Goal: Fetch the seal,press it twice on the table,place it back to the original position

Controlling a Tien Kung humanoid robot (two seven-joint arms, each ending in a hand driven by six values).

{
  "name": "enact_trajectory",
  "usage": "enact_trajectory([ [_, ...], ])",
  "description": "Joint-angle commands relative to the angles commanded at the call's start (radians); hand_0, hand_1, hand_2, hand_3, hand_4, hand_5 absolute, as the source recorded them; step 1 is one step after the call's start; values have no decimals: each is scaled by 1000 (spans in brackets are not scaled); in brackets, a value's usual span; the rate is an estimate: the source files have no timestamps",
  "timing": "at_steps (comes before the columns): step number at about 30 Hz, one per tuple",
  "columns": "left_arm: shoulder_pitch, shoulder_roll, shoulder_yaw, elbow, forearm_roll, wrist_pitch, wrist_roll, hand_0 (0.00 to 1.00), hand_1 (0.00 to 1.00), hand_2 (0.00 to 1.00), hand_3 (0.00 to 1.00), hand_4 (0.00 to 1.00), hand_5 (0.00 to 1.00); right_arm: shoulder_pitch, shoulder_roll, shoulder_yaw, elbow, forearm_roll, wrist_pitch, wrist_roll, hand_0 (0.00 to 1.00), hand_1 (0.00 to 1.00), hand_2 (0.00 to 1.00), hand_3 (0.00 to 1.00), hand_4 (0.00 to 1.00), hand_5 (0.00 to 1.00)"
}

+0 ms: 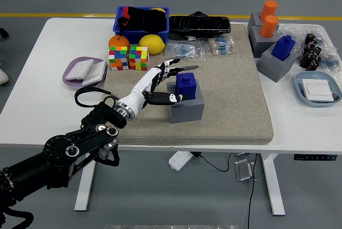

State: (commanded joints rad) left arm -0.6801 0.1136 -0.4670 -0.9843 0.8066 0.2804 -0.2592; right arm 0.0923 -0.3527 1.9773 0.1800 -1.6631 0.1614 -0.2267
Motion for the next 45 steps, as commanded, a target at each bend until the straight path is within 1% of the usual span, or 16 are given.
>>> enact_trajectory([
  [3,2,-6,3,3,-3,1,-2,924,860,820,928,923,2,0,0,-4,0,1,0,0,791,701,732,671,822,492],
  [4,2,-7,4,3,-4,1,-2,919,842,801,925,922,2,0,0,-4,0,1,0,0,791,700,732,672,824,493],
  [14,8,-18,19,1,-7,5,-6,917,831,790,924,926,2,-2,-1,-8,0,-1,0,0,792,700,732,672,826,495],
  [16,9,-19,22,1,-8,9,-10,914,820,772,919,909,2,-2,-1,-8,0,-2,-1,0,792,700,732,672,826,495],
  [21,9,-28,25,14,-11,22,-24,914,820,772,919,909,2,-3,-2,-10,0,-3,-2,0,792,700,732,672,826,495],
  [22,9,-30,25,16,-11,25,-25,901,807,758,916,884,2,-3,-2,-11,0,-3,-2,1,792,700,732,672,826,495],
  [27,9,-38,31,30,-5,40,-31,901,807,758,916,884,2,-2,-1,-16,0,-1,-2,1,792,700,732,672,826,495],
  [28,8,-39,31,32,-5,43,-32,897,802,751,910,815,2,-2,-1,-16,0,-2,-2,1,792,700,732,672,827,496],
  [33,4,-49,32,46,-4,64,-46,897,802,751,910,815,2,-1,-3,-18,0,-2,-3,1,792,700,732,672,827,496],
  [34,3,-51,32,49,-3,69,-48,868,774,709,894,725,2,-1,-3,-17,0,-2,-4,2,790,699,732,673,827,497],
  [39,-5,-58,32,59,-1,92,-60,868,774,709,894,725,2,1,-4,-17,0,-1,-6,3,790,699,732,673,827,497],
  [40,-6,-60,32,60,1,99,-64,851,735,659,875,687,2,1,-4,-16,0,-2,-6,4,791,699,732,673,827,497],
  [41,-6,-61,31,61,3,102,-65,851,735,659,875,687,2,1,-4,-16,0,-2,-7,4,791,699,732,673,827,497],
  [45,-4,-61,35,60,12,102,-62,851,735,659,875,687,2,0,-3,-14,0,-3,-7,4,791,699,732,673,827,497],
])
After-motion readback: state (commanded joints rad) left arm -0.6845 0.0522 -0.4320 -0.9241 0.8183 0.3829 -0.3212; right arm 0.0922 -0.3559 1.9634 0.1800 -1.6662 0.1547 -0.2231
